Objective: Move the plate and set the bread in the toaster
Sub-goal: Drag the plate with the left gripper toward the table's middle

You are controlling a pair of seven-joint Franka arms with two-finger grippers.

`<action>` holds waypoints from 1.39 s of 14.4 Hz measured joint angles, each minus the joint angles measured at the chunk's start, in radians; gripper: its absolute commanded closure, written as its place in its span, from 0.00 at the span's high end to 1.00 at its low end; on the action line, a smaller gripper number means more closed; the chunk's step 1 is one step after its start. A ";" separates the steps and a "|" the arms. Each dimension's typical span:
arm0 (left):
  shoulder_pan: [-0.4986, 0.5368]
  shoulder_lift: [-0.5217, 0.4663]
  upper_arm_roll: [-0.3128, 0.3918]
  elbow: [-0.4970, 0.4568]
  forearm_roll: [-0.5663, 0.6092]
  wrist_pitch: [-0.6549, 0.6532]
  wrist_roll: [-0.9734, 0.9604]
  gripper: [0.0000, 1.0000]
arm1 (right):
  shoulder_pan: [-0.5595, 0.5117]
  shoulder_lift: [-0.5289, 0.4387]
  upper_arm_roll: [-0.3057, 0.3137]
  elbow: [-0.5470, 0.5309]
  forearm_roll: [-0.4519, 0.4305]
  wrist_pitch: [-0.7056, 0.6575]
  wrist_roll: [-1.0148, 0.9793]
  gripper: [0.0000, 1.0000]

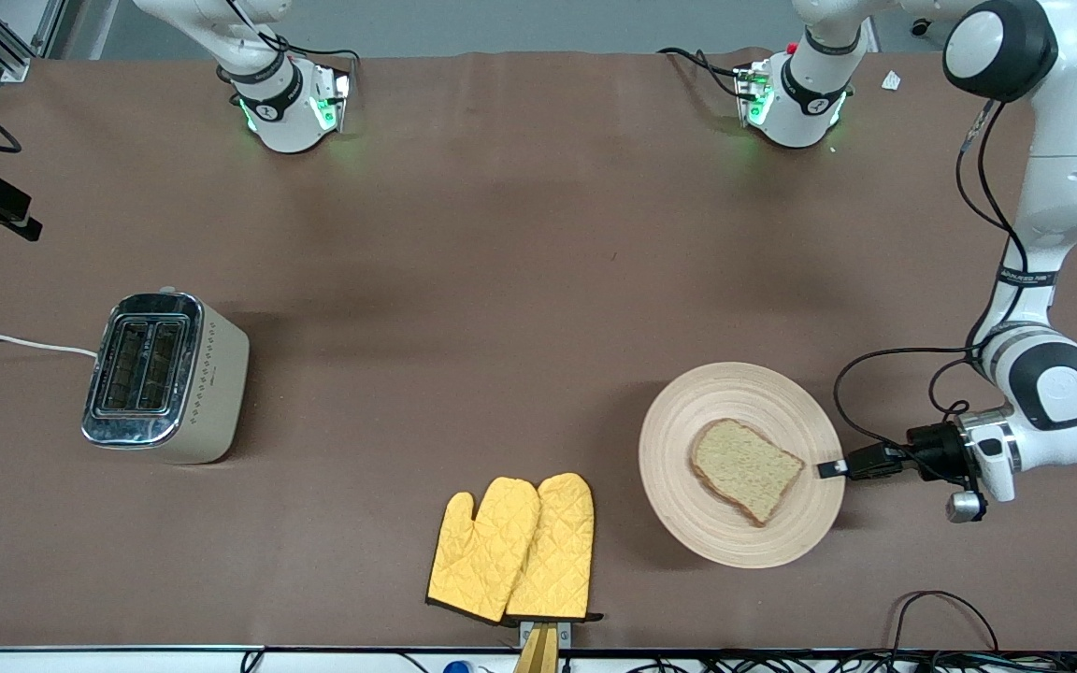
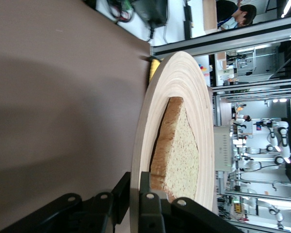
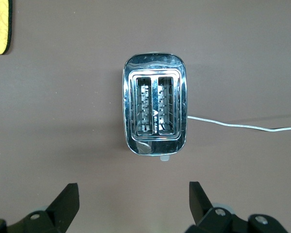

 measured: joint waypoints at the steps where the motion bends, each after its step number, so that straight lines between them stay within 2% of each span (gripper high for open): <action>1: -0.001 -0.034 -0.045 -0.037 -0.001 0.056 -0.036 0.00 | 0.000 0.000 0.000 0.000 0.000 0.000 0.000 1.00; 5: -0.013 -0.169 -0.261 -0.234 -0.006 0.334 -0.162 0.00 | 0.000 0.000 -0.001 0.000 0.000 0.000 0.000 1.00; 7: -0.039 -0.181 -0.326 -0.311 -0.014 0.449 -0.164 0.00 | 0.000 0.000 -0.001 0.000 0.000 0.000 0.000 1.00; 10: -0.152 -0.163 -0.339 -0.370 -0.096 0.604 -0.162 0.00 | 0.000 0.000 -0.002 0.000 0.000 0.000 0.000 1.00; 15: -0.375 -0.143 -0.341 -0.383 -0.281 0.875 -0.148 0.00 | -0.001 0.000 -0.002 0.000 0.000 0.000 0.000 1.00; 20: -0.475 -0.119 -0.340 -0.412 -0.393 1.045 -0.120 0.01 | 0.000 0.000 -0.002 0.001 -0.001 0.012 0.000 1.00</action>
